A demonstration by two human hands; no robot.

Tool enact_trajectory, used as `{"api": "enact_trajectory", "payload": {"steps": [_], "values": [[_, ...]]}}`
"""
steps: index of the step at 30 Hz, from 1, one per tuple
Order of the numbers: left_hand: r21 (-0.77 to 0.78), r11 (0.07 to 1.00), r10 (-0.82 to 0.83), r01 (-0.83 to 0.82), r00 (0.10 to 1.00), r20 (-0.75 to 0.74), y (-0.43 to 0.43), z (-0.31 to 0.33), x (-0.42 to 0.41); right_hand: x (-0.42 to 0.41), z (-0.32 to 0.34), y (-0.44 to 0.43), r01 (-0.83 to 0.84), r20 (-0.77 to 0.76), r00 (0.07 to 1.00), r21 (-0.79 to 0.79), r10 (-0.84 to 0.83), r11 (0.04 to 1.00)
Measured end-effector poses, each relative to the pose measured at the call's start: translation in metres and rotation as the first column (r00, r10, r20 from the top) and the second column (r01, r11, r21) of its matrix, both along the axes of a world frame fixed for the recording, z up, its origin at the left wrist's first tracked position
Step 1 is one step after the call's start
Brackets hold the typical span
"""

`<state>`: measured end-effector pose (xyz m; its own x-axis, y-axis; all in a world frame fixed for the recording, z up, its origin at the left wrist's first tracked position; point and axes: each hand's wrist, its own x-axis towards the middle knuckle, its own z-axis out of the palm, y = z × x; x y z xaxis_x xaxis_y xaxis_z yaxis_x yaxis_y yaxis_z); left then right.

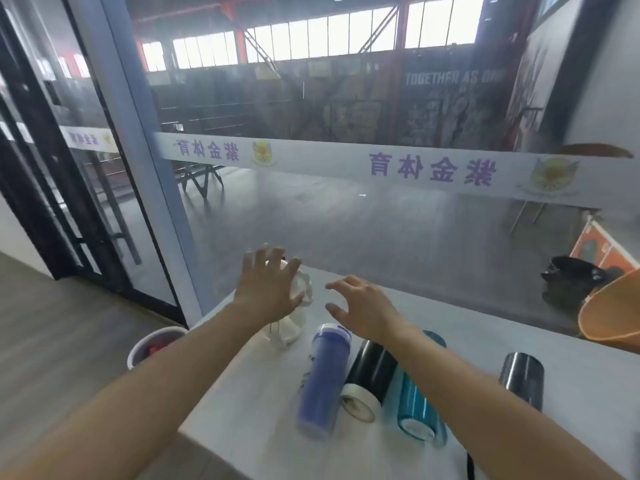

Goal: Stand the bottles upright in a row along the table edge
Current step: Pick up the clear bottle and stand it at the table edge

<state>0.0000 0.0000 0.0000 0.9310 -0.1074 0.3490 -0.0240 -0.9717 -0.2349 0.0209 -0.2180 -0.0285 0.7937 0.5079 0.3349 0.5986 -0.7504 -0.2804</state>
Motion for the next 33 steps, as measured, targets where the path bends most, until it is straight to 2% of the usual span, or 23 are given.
{"api": "enact_trajectory", "payload": {"steps": [3, 7, 11, 14, 17, 18, 19, 21, 22, 25, 26, 27, 33], "values": [[-0.186, 0.981, -0.069, 0.047, 0.991, -0.112, 0.036, 0.0, -0.004, -0.004, -0.004, 0.023, -0.018, -0.141, 0.99, 0.01, 0.019, 1.0], [-0.466, 0.874, -0.257, 0.138, 0.945, -0.201, 0.067, -0.002, -0.002, 0.001, -0.014, 0.054, 0.018, -0.258, 0.966, 0.1, 0.009, 0.995], [-0.624, 0.765, -0.331, 0.161, 0.929, -0.167, 0.08, -0.015, 0.005, 0.006, -0.024, 0.079, 0.047, -0.326, 0.944, 0.259, 0.042, 0.965], [-0.656, 0.728, -0.265, 0.198, 0.964, -0.002, 0.071, -0.031, 0.012, 0.016, -0.027, 0.087, 0.071, -0.314, 0.948, 0.332, 0.039, 0.94], [-0.492, 0.849, -0.201, 0.193, 0.979, 0.037, 0.065, -0.04, 0.016, 0.033, -0.026, 0.091, 0.062, -0.308, 0.95, 0.314, 0.04, 0.948], [-0.333, 0.924, -0.196, 0.19, 0.98, 0.016, 0.064, -0.042, 0.02, 0.038, -0.025, 0.093, 0.065, -0.302, 0.953, 0.301, 0.03, 0.951], [-0.146, 0.977, -0.17, 0.155, 0.98, -0.102, 0.061, -0.042, 0.025, 0.043, -0.025, 0.096, 0.071, -0.296, 0.955, 0.299, 0.022, 0.952], [0.184, 0.981, -0.041, 0.066, 0.99, -0.137, 0.059, -0.047, 0.041, 0.053, -0.025, 0.1, 0.093, -0.299, 0.954, 0.295, -0.001, 0.951], [0.243, 0.969, -0.013, 0.045, 0.991, -0.13, 0.06, -0.05, 0.05, 0.058, -0.025, 0.101, 0.104, -0.304, 0.953, 0.283, -0.013, 0.954], [0.314, 0.949, 0.05, -0.008, 0.991, -0.125, 0.058, -0.046, 0.076, 0.073, -0.028, 0.1, 0.118, -0.312, 0.949, 0.246, -0.036, 0.962], [0.39, 0.921, 0.051, -0.007, 0.993, -0.104, 0.058, -0.047, 0.083, 0.078, -0.028, 0.097, 0.123, -0.308, 0.95, 0.234, -0.047, 0.964], [0.401, 0.916, 0.043, -0.012, 0.997, -0.07, 0.058, -0.047, 0.093, 0.083, -0.027, 0.094, 0.128, -0.297, 0.953, 0.22, -0.058, 0.967], [0.347, 0.938, 0.039, -0.026, 0.999, -0.03, 0.064, -0.042, 0.139, 0.112, -0.032, 0.071, 0.136, -0.286, 0.953, 0.106, -0.1, 0.985]]}}
